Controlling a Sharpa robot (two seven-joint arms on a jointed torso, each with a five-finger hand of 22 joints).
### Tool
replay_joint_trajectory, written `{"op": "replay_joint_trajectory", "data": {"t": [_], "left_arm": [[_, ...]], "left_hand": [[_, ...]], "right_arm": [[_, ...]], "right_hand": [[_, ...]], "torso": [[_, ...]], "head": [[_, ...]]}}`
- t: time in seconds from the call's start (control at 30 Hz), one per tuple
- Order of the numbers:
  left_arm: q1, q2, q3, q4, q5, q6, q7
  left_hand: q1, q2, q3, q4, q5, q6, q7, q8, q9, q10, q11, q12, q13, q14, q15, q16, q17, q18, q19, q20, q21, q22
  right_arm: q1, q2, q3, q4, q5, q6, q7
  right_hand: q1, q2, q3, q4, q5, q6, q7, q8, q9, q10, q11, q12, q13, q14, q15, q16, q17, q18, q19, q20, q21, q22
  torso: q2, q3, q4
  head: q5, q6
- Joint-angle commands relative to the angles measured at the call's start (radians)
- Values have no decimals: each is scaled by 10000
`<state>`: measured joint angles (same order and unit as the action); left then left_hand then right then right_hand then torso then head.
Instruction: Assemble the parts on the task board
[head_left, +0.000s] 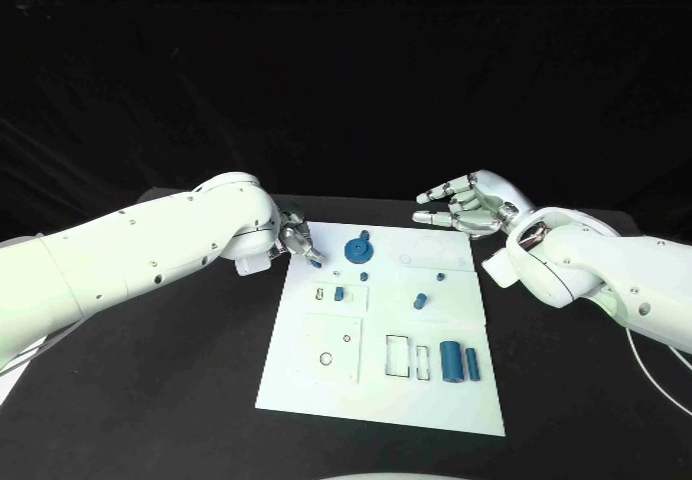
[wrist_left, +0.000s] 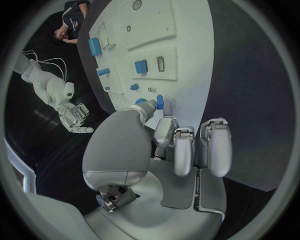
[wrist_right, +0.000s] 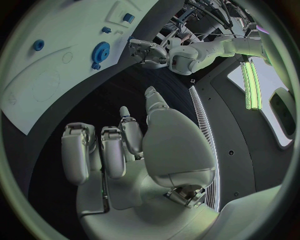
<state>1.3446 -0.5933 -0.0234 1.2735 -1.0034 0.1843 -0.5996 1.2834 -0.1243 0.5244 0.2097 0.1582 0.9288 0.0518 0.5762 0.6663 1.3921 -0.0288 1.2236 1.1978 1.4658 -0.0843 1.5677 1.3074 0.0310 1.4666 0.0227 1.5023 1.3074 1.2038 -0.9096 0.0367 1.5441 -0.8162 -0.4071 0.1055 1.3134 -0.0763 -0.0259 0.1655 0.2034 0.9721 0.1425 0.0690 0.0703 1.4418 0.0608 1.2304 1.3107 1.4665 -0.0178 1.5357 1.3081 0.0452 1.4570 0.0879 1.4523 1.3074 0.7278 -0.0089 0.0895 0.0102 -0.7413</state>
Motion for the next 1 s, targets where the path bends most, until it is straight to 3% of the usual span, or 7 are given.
{"op": "replay_joint_trajectory", "data": {"t": [0.03, 0.3, 0.53, 1.0], "left_arm": [[-118, -241, -43, 520, 168, -836, 55], [-528, -833, -90, 1663, -423, -1551, 28], [-796, -1034, -97, 2124, -868, -1729, -51], [-896, -1068, -97, 2242, -1160, -1530, -314]], "left_hand": [[-137, -36, 1373, -1257, 63, 22, -86, 83, 29, 50, -11, 12, -19, 1050, 3, 31, 2634, -77, 642, -1, -8, 1872], [-254, -125, 1564, -1344, 139, 45, -108, 159, 78, 102, -34, 50, 7, 1050, -17, 31, 2634, -92, 671, -20, 35, 1923], [-290, -155, 1627, -1373, 148, 56, -117, 184, 92, 128, -43, 78, 33, 1050, -24, 31, 2634, -97, 682, -26, 52, 1943], [-332, -209, 1713, -1423, 150, 73, -130, 218, 111, 158, -56, 114, 67, 1050, -34, 31, 2634, -99, 687, -36, 57, 1950]], "right_arm": [[-7, -13, -5, 18, -82, 146, 1], [-9, -32, -15, 19, -82, 153, 0], [-20, -30, -21, 15, -81, 158, 5], [-47, -31, -24, 13, -82, 166, 10]], "right_hand": [[-38, 57, -79, -7, 42, 82, 10, -23, 3, -25, -52, 3, 666, 930, -8, -34, 2197, 77, -20, -20, -53, 190], [-38, 57, -79, -7, 42, 82, 10, -23, 3, -25, -52, 3, 666, 930, -8, -34, 2197, 77, -20, -20, -53, 190], [-38, 57, -79, -7, 42, 82, 10, -23, 3, -25, -52, 3, 666, 930, -8, -34, 2197, 77, -20, -20, -53, 190], [-38, 57, -79, -7, 42, 82, 10, -23, 3, -25, -52, 3, 666, 930, -8, -34, 2197, 77, -20, -20, -53, 190]], "torso": [[3, -11, 16], [-39, -20, 70], [-21, -23, 43], [-14, -10, 38]], "head": [[7, -31], [15, -102], [36, -107], [31, -140]]}}
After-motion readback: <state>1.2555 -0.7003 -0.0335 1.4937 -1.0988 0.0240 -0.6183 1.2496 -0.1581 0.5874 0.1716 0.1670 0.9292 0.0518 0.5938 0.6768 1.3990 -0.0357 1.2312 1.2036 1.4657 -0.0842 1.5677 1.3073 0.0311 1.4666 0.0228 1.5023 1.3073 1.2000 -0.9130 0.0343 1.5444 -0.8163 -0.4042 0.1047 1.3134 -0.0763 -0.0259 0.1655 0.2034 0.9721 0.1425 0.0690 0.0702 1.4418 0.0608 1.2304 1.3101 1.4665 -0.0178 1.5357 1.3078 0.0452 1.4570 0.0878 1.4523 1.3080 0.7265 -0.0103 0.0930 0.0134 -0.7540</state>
